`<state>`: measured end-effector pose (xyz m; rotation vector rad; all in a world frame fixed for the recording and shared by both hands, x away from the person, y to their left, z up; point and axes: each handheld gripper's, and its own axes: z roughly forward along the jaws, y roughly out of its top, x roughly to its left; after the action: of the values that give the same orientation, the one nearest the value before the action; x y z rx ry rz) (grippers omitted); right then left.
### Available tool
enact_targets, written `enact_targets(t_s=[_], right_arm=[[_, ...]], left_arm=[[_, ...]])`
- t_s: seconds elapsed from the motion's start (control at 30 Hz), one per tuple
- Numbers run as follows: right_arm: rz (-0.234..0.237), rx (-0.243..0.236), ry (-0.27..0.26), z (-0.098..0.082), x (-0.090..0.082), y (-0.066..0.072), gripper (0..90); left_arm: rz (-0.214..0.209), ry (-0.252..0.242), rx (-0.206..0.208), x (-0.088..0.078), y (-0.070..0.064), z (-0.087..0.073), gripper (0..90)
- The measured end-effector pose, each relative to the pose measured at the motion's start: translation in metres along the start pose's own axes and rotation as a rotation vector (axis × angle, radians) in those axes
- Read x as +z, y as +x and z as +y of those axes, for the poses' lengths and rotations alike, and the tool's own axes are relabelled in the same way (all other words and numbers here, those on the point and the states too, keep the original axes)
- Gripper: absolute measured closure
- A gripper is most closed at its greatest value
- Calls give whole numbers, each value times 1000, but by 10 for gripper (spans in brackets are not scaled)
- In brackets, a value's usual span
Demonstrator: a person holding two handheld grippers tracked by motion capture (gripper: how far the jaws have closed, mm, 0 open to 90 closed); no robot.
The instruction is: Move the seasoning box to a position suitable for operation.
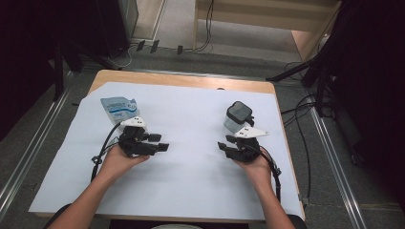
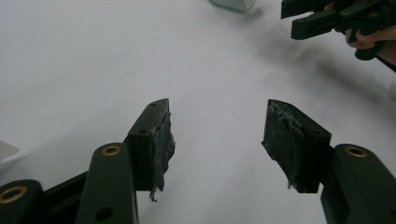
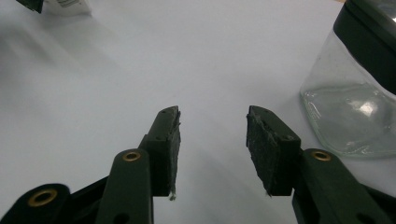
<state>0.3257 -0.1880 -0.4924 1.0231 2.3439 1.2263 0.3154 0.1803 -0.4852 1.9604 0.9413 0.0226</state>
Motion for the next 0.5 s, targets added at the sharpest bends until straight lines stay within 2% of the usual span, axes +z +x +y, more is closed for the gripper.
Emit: enact_targets(t_s=[0.1, 0.27, 0.4, 0.43, 0.5], right_arm=[[23, 11, -5, 0, -2, -1, 554], [73, 68, 11, -1, -1, -7, 529], [68, 56, 4, -1, -2, -8, 509], [67, 56, 4, -1, -2, -8, 504], [68, 55, 4, -1, -1, -8, 495]], left_arm=[[3, 18, 13, 3, -2, 0, 411], [22, 46, 46, 6, -2, -1, 412], [27, 49, 49, 5, -2, 0, 410], [44, 56, 46, 5, -2, 0, 403], [37, 59, 51, 4, -4, 0, 389]])
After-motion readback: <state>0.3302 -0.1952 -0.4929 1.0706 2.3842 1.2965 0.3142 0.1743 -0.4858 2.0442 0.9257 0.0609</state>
